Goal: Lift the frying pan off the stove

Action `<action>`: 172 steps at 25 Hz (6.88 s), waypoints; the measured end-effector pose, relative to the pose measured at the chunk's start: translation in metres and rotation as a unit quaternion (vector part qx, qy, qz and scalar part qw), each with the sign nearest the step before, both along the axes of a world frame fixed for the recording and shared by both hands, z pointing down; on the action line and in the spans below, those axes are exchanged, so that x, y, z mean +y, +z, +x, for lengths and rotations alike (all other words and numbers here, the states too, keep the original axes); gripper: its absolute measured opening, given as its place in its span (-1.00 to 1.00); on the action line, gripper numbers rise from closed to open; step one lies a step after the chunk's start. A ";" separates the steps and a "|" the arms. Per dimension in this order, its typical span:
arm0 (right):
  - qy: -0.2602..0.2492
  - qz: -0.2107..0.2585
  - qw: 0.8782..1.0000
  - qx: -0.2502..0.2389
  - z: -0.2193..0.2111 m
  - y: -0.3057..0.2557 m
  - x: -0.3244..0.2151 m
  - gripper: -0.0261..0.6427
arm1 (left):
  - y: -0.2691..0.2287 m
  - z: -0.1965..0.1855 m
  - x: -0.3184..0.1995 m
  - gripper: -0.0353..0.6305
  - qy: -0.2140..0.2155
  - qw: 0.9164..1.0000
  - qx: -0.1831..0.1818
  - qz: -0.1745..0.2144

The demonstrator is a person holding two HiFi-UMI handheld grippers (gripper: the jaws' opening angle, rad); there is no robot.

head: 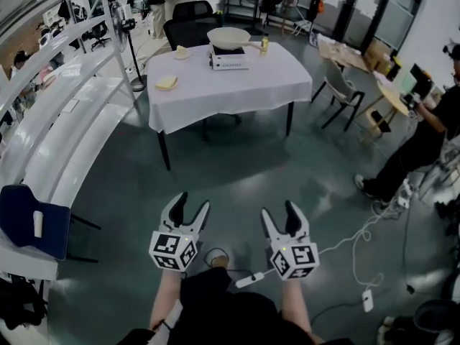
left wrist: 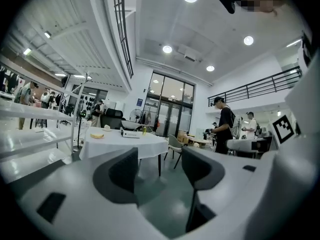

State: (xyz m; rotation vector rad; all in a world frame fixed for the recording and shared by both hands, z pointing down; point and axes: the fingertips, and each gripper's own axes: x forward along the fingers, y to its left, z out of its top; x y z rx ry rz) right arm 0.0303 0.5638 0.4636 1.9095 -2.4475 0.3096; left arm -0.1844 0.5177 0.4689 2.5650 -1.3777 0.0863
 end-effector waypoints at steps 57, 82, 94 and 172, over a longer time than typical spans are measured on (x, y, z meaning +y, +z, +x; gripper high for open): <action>-0.017 -0.031 0.999 -0.006 0.073 0.028 -0.329 -0.09 | 0.014 0.077 -0.314 -0.11 0.002 1.000 0.001 -0.010; -0.058 -0.038 0.998 0.007 0.140 0.047 -0.405 -0.06 | 0.035 0.115 -0.379 -0.11 -0.074 0.997 0.008 -0.021; -0.079 -0.069 0.995 -0.001 0.132 0.069 -0.409 -0.06 | 0.043 0.124 -0.389 -0.11 -0.071 0.997 -0.001 -0.035; -0.054 -0.071 0.996 0.006 0.149 0.050 -0.864 -0.06 | 0.051 0.161 -0.836 -0.11 -0.013 0.998 0.008 -0.061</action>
